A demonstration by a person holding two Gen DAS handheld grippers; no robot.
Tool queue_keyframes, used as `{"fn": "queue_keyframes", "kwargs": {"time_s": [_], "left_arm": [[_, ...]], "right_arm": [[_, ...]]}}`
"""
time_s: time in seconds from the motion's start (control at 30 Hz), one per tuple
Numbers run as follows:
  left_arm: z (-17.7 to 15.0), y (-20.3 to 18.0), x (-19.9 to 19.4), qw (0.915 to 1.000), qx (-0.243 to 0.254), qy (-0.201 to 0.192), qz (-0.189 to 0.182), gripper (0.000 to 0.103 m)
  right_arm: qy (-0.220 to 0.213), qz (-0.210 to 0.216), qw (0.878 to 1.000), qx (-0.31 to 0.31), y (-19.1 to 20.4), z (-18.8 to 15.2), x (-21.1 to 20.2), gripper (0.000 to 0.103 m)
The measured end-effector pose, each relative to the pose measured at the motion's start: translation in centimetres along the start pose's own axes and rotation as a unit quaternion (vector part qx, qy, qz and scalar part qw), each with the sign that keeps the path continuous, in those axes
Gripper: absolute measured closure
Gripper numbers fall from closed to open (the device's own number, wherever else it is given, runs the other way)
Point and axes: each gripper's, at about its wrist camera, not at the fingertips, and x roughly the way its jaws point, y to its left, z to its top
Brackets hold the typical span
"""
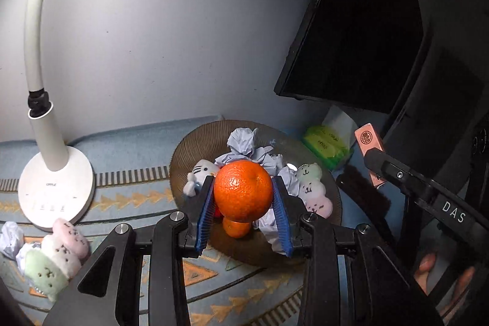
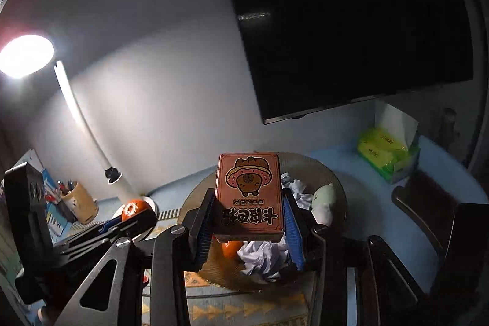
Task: Organize objects
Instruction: 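Carry the orange and the pink box into the bowl and release both, then grasp white crumpled paper with the left gripper while the right grasps the pastel plush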
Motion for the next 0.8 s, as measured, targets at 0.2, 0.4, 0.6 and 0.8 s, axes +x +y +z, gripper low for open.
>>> {"fn": "queue_keyframes", "kwargs": {"time_s": [0.2,0.4,0.6,0.8], "left_arm": [[0.7,-1.4,3.0,0.9996,0.024,-0.002,0.014,0.056],[-0.1,-0.1,1.4,1.0,0.006,-0.006,-0.004,0.023],[-1.2,1.3,-6.5,0.9984,0.013,-0.053,0.016,0.023],[-1.4,4.8,-18.1,0.985,0.019,-0.115,0.127,0.015]], "right_arm": [[0.015,0.002,1.0,0.01,-1.5,0.8,4.5,0.063],[0.048,-0.001,0.999,0.011,-2.1,-0.1,5.7,0.055],[0.037,0.019,0.999,0.014,-0.5,-1.0,1.8,0.055],[0.025,0.075,0.996,-0.029,5.5,-1.9,-2.7,0.055]]}}
